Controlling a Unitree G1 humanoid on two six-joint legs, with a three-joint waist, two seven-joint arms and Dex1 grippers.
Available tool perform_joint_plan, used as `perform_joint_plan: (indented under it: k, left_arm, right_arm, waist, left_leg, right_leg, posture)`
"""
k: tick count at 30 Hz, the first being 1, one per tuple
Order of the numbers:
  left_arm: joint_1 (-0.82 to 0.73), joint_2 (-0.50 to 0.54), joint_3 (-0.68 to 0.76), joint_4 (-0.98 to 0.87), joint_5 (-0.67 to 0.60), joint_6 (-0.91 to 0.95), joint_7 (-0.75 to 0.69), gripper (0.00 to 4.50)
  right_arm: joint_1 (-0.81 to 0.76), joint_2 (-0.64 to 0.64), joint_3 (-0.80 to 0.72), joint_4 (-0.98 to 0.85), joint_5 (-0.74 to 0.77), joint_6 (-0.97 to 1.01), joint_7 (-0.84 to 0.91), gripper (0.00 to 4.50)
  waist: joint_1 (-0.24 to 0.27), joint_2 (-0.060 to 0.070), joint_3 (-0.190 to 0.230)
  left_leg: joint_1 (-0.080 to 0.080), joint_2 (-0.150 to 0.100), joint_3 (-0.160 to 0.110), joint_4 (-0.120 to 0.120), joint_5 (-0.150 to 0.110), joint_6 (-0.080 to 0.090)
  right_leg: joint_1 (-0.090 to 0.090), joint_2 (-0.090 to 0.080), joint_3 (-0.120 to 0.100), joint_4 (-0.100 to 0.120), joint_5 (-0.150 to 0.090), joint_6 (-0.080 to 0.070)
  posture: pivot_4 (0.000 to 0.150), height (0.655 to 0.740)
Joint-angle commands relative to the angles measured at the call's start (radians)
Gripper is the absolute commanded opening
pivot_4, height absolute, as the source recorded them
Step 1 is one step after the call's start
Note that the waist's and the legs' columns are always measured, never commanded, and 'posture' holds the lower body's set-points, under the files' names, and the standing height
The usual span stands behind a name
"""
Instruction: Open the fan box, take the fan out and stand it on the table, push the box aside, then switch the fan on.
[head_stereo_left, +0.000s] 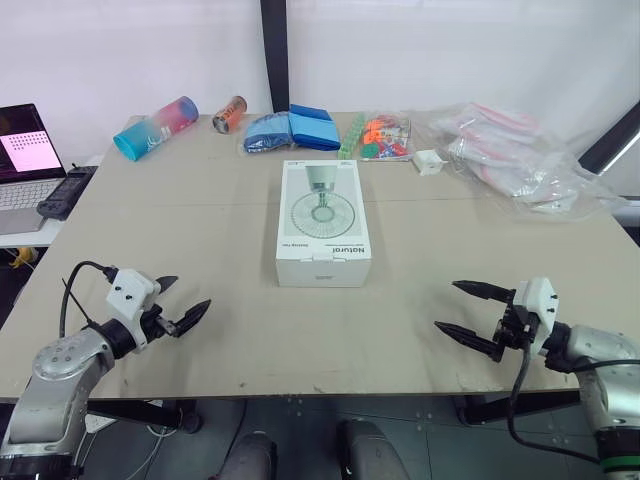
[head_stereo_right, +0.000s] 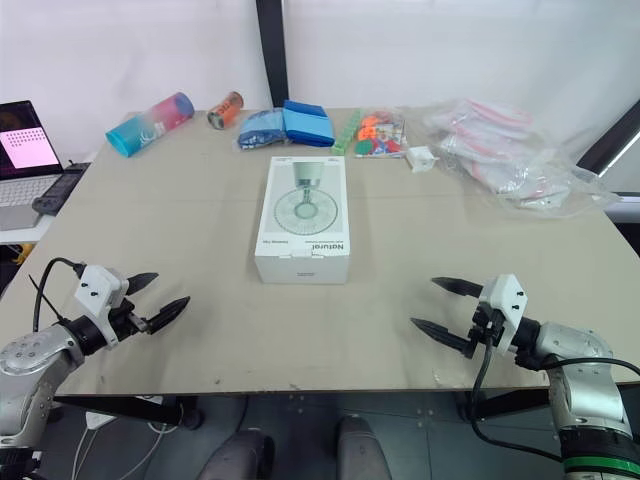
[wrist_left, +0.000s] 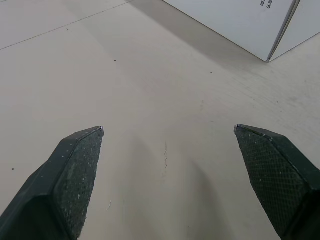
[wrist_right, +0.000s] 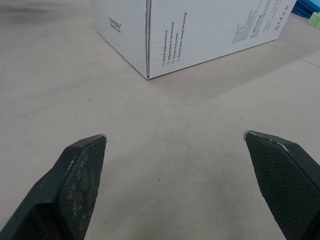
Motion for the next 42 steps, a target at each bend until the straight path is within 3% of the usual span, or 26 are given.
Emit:
perform_joint_plan:
  k: [1,25,35,38,41,42]
  left_arm:
    - [-0.012,0.014,0.01,-0.02,0.002,-0.012,0.0,4.45]
    - [-0.049,-0.002,0.022,-0.016,-0.027,0.05,0.049,4.45]
    - [-0.212,-0.048,-0.061,-0.168,-0.126,0.178,0.07,4.45]
    - [-0.284,-0.072,-0.111,-0.188,-0.156,0.236,0.076,3.93]
    - [-0.355,-0.1,-0.168,-0.182,-0.145,0.265,0.089,3.04]
    - [-0.387,-0.121,-0.193,-0.17,-0.137,0.273,0.1,2.5]
  right_arm:
    - [-0.007,-0.016,-0.029,-0.02,0.016,-0.006,0.002,4.5]
    - [-0.041,-0.014,-0.019,0.073,0.002,-0.059,0.022,4.5]
    - [-0.137,0.006,0.044,-0.109,0.026,0.067,-0.016,4.5]
    - [-0.18,0.02,0.074,-0.16,0.018,0.121,-0.056,4.5]
    - [-0.214,0.036,0.101,-0.197,0.019,0.157,-0.078,4.5]
    - [-0.228,0.045,0.115,-0.214,0.019,0.168,-0.086,4.5]
  waist:
    - [0.0,0.0,0.0]
    - [0.0,0.0,0.0]
    - [0.0,0.0,0.0]
    - [0.0,0.0,0.0]
    - [0.0,-0.001,0.0]
    - [0.0,-0.001,0.0]
  left_leg:
    - [0.0,0.0,0.0,0.0,0.0,0.0]
    - [0.0,0.0,0.0,0.0,0.0,0.0]
    - [0.0,0.0,0.0,0.0,0.0,0.0]
    - [0.0,0.0,0.0,0.001,0.0,-0.001]
    - [-0.001,0.0,-0.001,0.001,0.0,-0.001]
    - [-0.001,0.0,-0.001,0.001,0.0,-0.001]
  right_leg:
    - [0.0,0.0,0.0,0.0,0.0,0.0]
    - [0.0,0.0,0.0,0.0,0.0,0.0]
    - [0.0,0.0,0.0,0.0,0.001,0.0]
    - [0.0,0.0,0.0,0.0,0.001,0.0]
    - [0.0,0.0,0.0,0.0,0.001,0.0]
    - [0.0,0.001,0.0,0.0,0.001,0.0]
  posture:
    - [0.15,0.74]
    - [0.15,0.74]
    - [0.15,0.74]
    - [0.15,0.74]
    - [0.15,0.74]
    - [0.15,0.74]
